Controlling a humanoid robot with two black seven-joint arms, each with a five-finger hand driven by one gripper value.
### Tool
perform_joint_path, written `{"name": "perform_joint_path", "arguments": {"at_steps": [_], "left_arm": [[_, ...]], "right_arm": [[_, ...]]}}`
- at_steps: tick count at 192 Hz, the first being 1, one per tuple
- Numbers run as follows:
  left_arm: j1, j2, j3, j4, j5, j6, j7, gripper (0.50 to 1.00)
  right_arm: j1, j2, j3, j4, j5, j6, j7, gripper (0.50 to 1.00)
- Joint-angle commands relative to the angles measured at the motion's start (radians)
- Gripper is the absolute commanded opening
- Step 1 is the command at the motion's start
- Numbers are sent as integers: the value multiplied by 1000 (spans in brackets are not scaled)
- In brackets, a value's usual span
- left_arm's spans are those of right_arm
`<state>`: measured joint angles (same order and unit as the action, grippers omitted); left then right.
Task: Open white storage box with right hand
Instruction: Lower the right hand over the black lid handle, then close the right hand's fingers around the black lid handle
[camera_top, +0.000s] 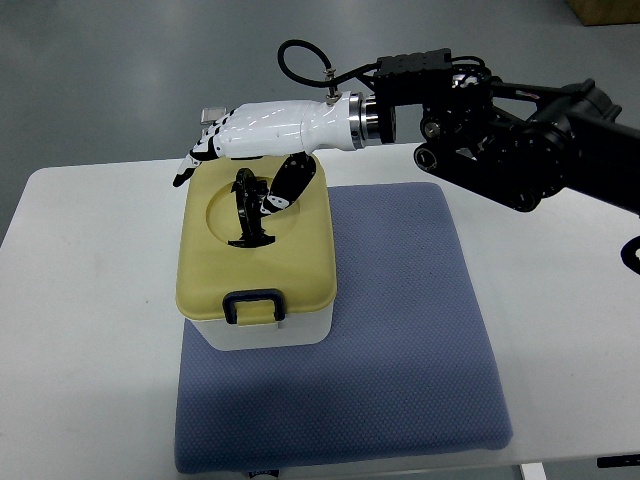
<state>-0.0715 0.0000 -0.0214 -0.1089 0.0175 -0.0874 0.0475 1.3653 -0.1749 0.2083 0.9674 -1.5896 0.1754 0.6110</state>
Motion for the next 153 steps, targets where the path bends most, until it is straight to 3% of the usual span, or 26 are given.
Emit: {"name": "perform_joint_path", "arguments": {"at_steps": [1, 153], "left_arm": [[-1, 0, 0, 2, -1, 0, 0, 1000], [-8, 0, 0, 6, -2, 0, 0, 1000]], "right_arm": [[21, 15, -13, -6, -38, -1, 0, 815], [129, 75, -127, -38, -144, -28, 0, 807]]}}
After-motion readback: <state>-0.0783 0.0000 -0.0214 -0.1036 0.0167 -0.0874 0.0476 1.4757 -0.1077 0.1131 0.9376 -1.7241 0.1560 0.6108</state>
